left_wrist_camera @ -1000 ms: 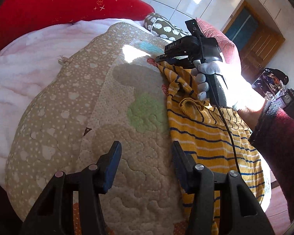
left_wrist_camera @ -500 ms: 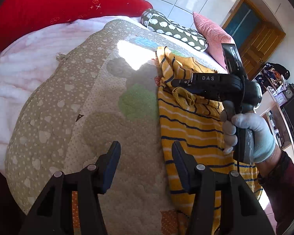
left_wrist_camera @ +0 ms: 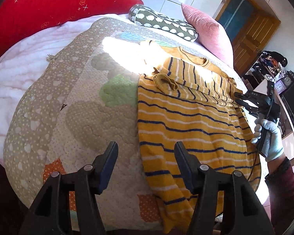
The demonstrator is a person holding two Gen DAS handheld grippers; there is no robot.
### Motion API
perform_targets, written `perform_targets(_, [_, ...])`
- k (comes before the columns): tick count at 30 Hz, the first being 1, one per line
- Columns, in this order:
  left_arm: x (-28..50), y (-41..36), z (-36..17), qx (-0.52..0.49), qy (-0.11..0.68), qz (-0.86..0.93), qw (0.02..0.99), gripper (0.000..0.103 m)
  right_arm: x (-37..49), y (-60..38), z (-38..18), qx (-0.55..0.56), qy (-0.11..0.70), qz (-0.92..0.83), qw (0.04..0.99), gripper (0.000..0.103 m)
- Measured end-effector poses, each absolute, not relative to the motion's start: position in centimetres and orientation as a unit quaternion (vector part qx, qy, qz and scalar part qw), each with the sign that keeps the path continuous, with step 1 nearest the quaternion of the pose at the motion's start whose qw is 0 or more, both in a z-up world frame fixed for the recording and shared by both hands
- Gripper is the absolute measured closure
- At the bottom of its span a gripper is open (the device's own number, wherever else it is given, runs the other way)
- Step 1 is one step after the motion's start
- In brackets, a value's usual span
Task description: Fold small clothes
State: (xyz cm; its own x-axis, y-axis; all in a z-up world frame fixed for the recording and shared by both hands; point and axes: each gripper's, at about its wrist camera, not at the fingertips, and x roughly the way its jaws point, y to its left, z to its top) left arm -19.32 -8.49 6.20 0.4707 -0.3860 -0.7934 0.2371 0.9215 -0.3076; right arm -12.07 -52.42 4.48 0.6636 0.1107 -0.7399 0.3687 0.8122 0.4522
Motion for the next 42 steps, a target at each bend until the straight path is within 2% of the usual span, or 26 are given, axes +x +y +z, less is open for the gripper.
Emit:
perform_targets(3, [-19.6,-8.8,5.6,-0.076,0.490,-0.184,0.849,0.044,-16.6,-54.4,5.9,0.280,0.393,-0.119,0.868,0.063])
perform_targets(11, [-20.6,-10.4,2.6,-0.114,0.537,-0.239,0.801,0.044,-31.0,-52.6,5.6,0.347,0.380,-0.053,0.856,0.060])
perform_targets(16, [-22.2,-11.1,1.9,-0.143,0.537,-0.281,0.783,0.031,-35.9,-48.4,4.2,0.360,0.388,-0.021,0.848,0.060])
perform_targets(21, [-25.0,-12.7,1.2,-0.116,0.537,-0.310,0.776,0.030,-37.9,-45.6,3.5,0.355,0.377,-0.005,0.856,0.052])
perform_targets(22, [-25.5,-13.1,1.3,-0.101,0.532,-0.307,0.782,0.033,-38.1,-45.3,3.3,0.359,0.375,-0.004,0.855,0.052])
perform_targets(23, [-25.9,-13.5,1.4,-0.086,0.532,-0.302,0.787,0.041,-38.4,-45.0,3.1,0.362,0.374,-0.004,0.854,0.052])
perform_targets(24, [-26.1,-13.8,1.3,-0.072,0.537,-0.295,0.787,0.070,-38.5,-44.6,2.9,0.364,0.373,-0.003,0.854,0.052])
perform_targets(25, [-26.1,-14.0,1.1,-0.065,0.546,-0.293,0.782,0.093,-38.6,-44.1,2.8,0.366,0.372,0.000,0.853,0.051])
perform_targets(32, [-25.6,-13.6,1.2,-0.086,0.559,-0.278,0.777,0.091,-39.4,-42.8,1.9,0.378,0.366,0.007,0.850,0.051])
perform_targets(34, [-25.4,-13.9,0.9,-0.096,0.567,-0.277,0.770,0.078,-39.2,-43.0,1.9,0.381,0.369,0.011,0.848,0.052])
perform_targets(35, [-25.3,-14.2,0.8,-0.096,0.567,-0.279,0.769,0.078,-39.2,-43.0,1.8,0.382,0.369,0.012,0.847,0.052])
perform_targets(36, [-25.4,-14.4,0.9,-0.089,0.567,-0.278,0.771,0.078,-39.2,-43.1,1.8,0.383,0.369,0.012,0.847,0.060])
perform_targets(37, [-25.5,-14.5,1.1,-0.077,0.566,-0.277,0.773,0.085,-39.3,-43.2,1.8,0.382,0.370,0.008,0.847,0.081])
perform_targets(38, [-25.6,-14.6,1.3,-0.069,0.565,-0.277,0.774,0.093,-39.4,-43.3,1.7,0.381,0.372,0.007,0.846,0.087])
perform_targets(42, [-26.2,-12.8,2.5,-0.081,0.560,-0.267,0.780,0.094,-40.9,-44.3,1.3,0.414,0.358,0.026,0.836,0.094])
